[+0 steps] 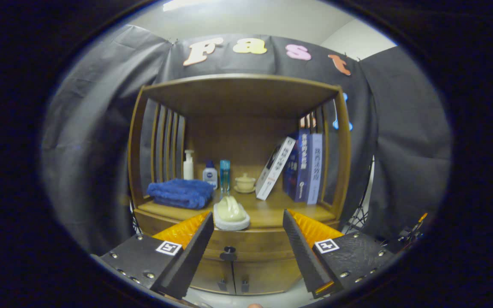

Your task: Pull open the drawer, take out the items inside it, and place them on the countertop above the cabinet.

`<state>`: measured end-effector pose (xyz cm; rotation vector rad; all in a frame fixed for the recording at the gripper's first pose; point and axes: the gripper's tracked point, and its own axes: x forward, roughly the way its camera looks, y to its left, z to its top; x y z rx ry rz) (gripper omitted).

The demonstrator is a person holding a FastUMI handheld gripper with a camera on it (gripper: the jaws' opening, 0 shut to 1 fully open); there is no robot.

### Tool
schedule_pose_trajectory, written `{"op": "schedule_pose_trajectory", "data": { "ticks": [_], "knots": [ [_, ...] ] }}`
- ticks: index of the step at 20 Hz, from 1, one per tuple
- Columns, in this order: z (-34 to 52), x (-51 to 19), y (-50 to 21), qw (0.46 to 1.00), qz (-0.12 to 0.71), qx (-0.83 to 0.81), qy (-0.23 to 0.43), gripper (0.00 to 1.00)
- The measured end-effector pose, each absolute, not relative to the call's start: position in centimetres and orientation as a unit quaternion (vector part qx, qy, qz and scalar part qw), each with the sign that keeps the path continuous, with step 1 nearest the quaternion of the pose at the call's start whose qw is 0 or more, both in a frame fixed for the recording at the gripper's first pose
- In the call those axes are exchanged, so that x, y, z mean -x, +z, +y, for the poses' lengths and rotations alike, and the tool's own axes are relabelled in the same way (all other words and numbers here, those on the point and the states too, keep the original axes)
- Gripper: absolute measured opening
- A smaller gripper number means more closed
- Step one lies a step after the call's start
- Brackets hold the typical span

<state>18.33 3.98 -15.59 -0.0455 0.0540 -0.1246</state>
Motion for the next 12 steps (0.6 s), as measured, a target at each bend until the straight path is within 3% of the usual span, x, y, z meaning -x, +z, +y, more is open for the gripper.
{"op": "schedule_pose_trajectory", "data": {
  "ticks": [5, 12],
  "knots": [
    [0.0, -13.4, -9.1, 0.996, -0.018, 0.04, -0.079, 0.97],
    [-4.2, -8.8, -6.6, 0.995, -0.03, 0.016, -0.094, 0.97]
  ]
}}
